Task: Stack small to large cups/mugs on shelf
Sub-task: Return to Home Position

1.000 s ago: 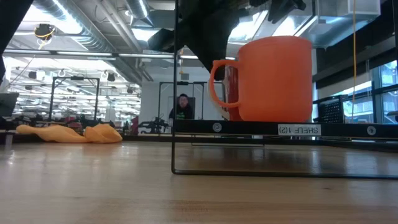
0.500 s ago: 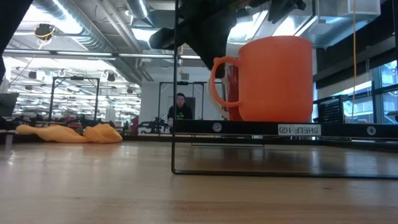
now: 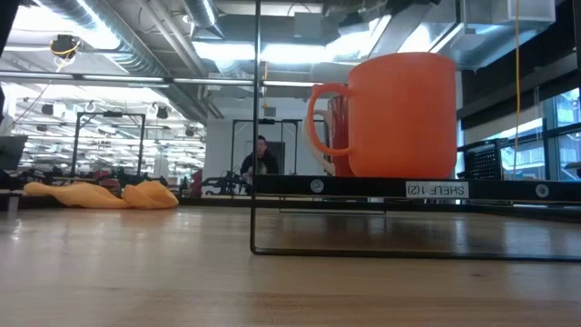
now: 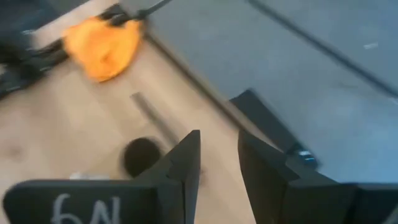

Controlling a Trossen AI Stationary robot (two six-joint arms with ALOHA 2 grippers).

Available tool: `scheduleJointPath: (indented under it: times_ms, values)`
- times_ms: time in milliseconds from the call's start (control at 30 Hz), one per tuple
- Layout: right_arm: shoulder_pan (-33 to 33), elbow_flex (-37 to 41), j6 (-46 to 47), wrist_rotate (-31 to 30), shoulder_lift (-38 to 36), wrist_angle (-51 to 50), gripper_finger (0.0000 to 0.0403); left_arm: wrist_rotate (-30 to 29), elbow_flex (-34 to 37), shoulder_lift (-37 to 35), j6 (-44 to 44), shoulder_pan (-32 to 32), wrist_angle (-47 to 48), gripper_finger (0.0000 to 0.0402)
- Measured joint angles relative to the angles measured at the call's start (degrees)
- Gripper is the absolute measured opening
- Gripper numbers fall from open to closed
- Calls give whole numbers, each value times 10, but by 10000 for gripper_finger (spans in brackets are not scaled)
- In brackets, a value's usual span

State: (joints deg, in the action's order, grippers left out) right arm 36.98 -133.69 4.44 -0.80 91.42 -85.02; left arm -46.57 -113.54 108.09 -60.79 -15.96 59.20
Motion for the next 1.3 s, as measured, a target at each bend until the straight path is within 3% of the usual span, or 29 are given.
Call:
scheduleJointPath:
  times_ms: [167, 300, 400, 467, 633, 767, 933, 1000, 1100, 1200, 1300]
  values:
    - [-43, 0, 18, 92, 0, -19, 110, -30, 0, -38, -4, -14, -40, 6]
    - [-98, 0, 26, 198, 1, -3, 110, -113, 0, -41, 121, -35, -155, 1]
    - [-166, 0, 36, 228, -15, 57, 110, -51, 0, -42, 262, -36, -201, 3]
    - [-214, 0, 71, 176, -29, 86, 110, -15, 0, -41, 321, -31, -208, 7]
    - [-352, -1, 152, 5, -36, 133, 110, 172, 1, -63, 455, -18, -256, 16]
    - [-460, 0, 164, -119, -17, 203, 110, 334, 10, -110, 528, 14, -322, 16]
    - [-594, 0, 121, -250, 22, 362, 110, 538, 37, -156, 538, 60, -421, 10]
    - [-646, 0, 93, -295, 33, 418, 110, 587, 56, -178, 529, 64, -458, 7]
    - [-707, -1, 55, -367, 56, 500, 110, 575, 101, -219, 514, 53, -488, 4]
    - [-740, -1, 39, -406, 90, 537, 110, 496, 182, -277, 501, 36, -516, 2]
    - [-740, 1, 83, -426, 121, 509, 110, 414, 297, -350, 474, 23, -579, 1]
